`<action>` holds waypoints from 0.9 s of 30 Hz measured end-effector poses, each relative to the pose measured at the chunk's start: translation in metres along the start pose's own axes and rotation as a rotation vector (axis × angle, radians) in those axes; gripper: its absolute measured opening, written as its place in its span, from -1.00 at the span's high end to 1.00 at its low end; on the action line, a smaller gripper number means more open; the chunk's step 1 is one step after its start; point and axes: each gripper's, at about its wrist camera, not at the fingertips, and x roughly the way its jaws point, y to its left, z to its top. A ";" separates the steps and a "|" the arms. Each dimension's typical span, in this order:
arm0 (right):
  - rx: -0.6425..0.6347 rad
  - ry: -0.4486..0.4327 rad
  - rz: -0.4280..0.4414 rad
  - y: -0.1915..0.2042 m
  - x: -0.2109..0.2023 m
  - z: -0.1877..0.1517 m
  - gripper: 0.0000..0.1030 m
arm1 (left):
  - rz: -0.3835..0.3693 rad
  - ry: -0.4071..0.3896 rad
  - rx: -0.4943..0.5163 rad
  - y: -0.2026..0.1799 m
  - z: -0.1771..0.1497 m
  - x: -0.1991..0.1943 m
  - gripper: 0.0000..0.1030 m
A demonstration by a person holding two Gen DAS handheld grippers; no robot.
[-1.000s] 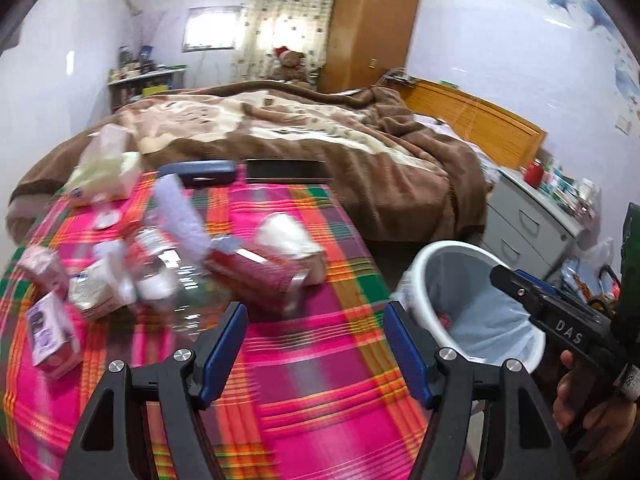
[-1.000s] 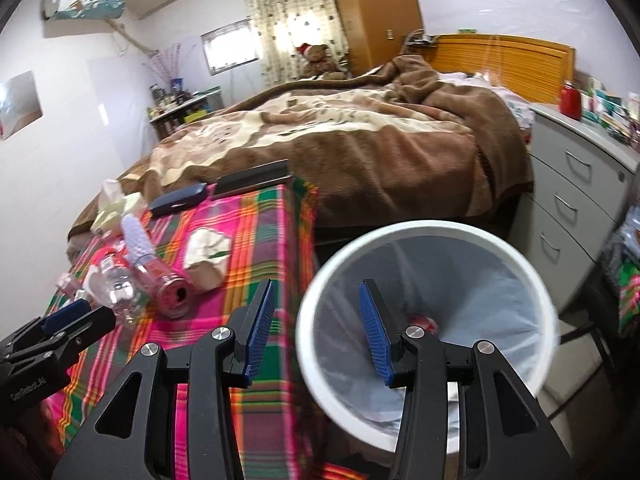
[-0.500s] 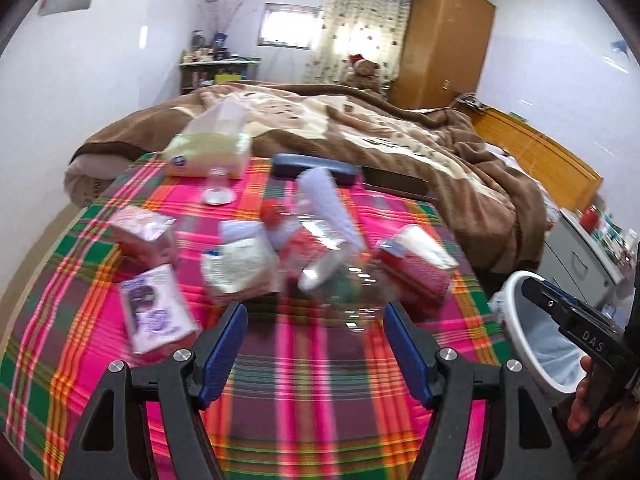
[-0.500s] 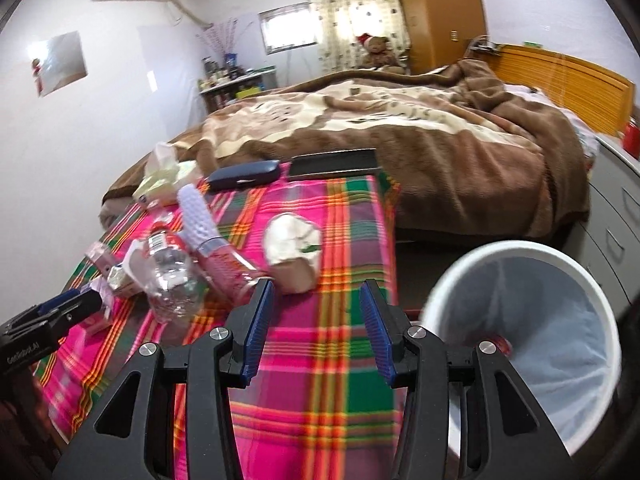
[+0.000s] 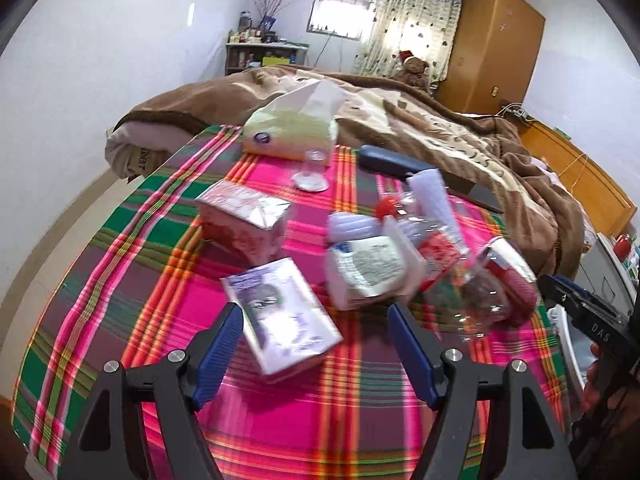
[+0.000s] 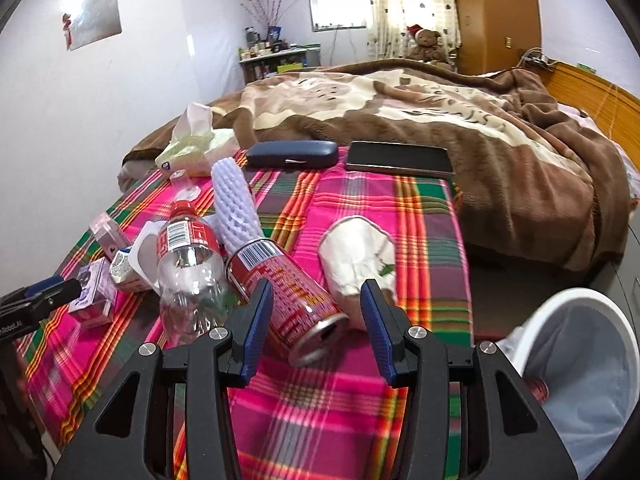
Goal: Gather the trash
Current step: 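Grasp the purple juice box with the left tool while the right tool grasps the tall red can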
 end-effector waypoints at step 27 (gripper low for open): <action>-0.137 0.145 0.039 0.028 0.035 0.012 -0.12 | 0.050 0.146 -0.041 0.025 0.001 0.060 -0.50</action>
